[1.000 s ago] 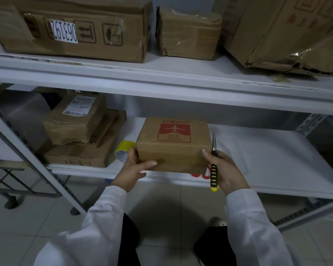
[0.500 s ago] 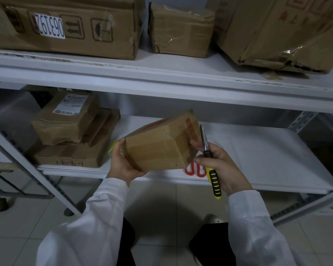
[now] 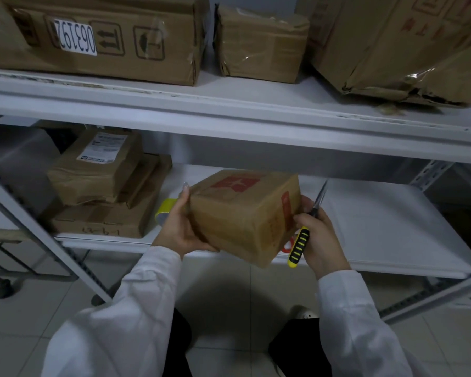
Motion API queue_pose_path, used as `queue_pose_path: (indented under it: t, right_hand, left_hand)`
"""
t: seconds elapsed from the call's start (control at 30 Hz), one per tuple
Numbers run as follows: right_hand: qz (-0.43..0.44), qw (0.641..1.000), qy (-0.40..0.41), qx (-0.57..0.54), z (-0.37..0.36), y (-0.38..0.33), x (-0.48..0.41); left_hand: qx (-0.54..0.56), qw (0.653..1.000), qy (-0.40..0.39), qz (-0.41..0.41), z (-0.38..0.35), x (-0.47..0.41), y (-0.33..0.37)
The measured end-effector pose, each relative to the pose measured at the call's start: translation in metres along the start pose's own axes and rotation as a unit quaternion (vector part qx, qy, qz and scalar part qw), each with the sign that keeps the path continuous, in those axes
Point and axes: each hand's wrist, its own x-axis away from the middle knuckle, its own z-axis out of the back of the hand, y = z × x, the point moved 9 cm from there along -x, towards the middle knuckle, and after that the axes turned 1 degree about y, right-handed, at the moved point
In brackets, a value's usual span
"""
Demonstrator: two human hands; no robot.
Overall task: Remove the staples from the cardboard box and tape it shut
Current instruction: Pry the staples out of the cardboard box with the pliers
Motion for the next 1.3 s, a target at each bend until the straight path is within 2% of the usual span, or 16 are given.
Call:
queue_pose_path:
  t: [0.17,0.23,0.33,0.4,0.5,0.57,0.63,0.83,0.93,1.0,1.1,1.3]
  right_hand:
    - [0.004,0.997,0.054,-0.061,0.004,0.022,-0.006]
    - [-0.004,0.994,0.075,-0.084,0.009,0.032,-0.011]
    - [-0.017,0.987,0.097,-0.126,0.007,0.048,-0.017]
    - [-0.026,0.982,0.107,-0.150,0.004,0.056,-0.018]
    - [-0.050,0.978,0.098,-0.177,0.007,0.070,-0.023]
    - [-0.061,0.977,0.096,-0.183,0.013,0.077,-0.027]
    - [-0.086,0.975,0.097,-0.181,0.017,0.084,-0.029]
    - [-0.159,0.980,0.082,-0.086,0.017,0.084,-0.028]
    - [-0.221,0.971,0.088,-0.017,0.027,0.094,-0.031]
    - [-0.229,0.968,0.091,0.053,0.036,0.097,-0.034]
    - [-0.223,0.968,0.031,0.109,0.033,0.095,-0.038]
    - [-0.218,0.974,-0.042,-0.040,0.018,0.094,-0.038]
  left_hand:
    - [-0.022,0.998,0.007,-0.061,-0.033,0.007,0.009]
    - [-0.010,0.992,-0.012,-0.125,-0.046,0.013,0.011]
    - [-0.011,0.978,0.033,-0.207,-0.044,0.012,0.007]
    - [-0.050,0.980,0.044,-0.188,-0.039,0.007,0.000]
    - [-0.179,0.983,0.034,-0.038,-0.025,0.004,-0.024]
    - [-0.173,0.985,-0.010,0.003,-0.024,0.004,-0.033]
    - [-0.173,0.985,-0.007,-0.010,-0.017,0.000,-0.030]
    - [-0.187,0.974,0.112,-0.062,0.006,-0.013,-0.006]
    - [-0.178,0.974,0.120,-0.068,0.012,-0.020,-0.005]
    - [-0.183,0.974,0.116,-0.074,0.016,-0.025,-0.004]
    - [-0.184,0.974,0.106,-0.080,0.019,-0.028,-0.002]
    - [-0.148,0.979,0.108,-0.083,0.018,-0.035,-0.002]
